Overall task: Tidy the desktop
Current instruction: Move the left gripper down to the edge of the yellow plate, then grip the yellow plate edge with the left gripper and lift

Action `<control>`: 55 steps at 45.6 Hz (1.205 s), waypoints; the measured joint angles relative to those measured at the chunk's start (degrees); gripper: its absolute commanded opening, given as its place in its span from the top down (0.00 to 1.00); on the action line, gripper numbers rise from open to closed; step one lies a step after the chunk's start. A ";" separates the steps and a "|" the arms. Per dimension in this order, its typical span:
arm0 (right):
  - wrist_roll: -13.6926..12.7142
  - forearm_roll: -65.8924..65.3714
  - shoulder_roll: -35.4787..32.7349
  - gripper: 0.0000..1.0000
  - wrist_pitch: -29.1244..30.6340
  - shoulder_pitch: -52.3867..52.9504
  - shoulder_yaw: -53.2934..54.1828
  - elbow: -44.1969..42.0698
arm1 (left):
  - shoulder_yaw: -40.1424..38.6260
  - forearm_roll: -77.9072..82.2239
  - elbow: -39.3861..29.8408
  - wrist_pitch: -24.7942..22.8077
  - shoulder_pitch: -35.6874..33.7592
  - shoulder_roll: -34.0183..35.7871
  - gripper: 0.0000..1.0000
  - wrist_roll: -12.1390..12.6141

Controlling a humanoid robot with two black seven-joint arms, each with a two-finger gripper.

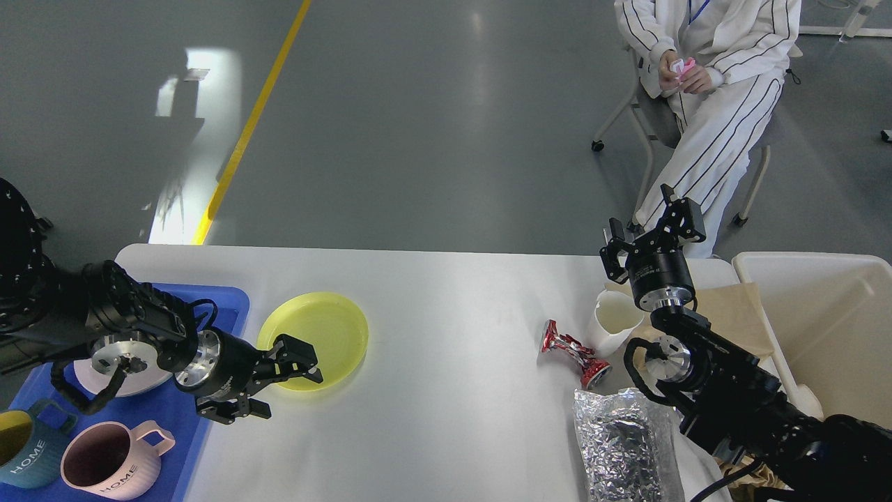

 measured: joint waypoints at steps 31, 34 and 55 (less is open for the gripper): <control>0.00 0.00 0.00 0.00 0.00 0.03 0.00 -0.09 | -16.18 -14.94 9.27 22.47 14.99 1.09 0.17 13.82; 0.00 0.00 0.00 0.00 0.00 0.03 0.00 -0.09 | -17.04 -15.92 10.35 22.63 15.76 1.06 0.20 14.59; 0.00 0.00 0.00 0.00 0.00 0.02 0.00 -0.09 | -18.41 -16.41 12.81 23.96 17.66 0.74 0.58 15.26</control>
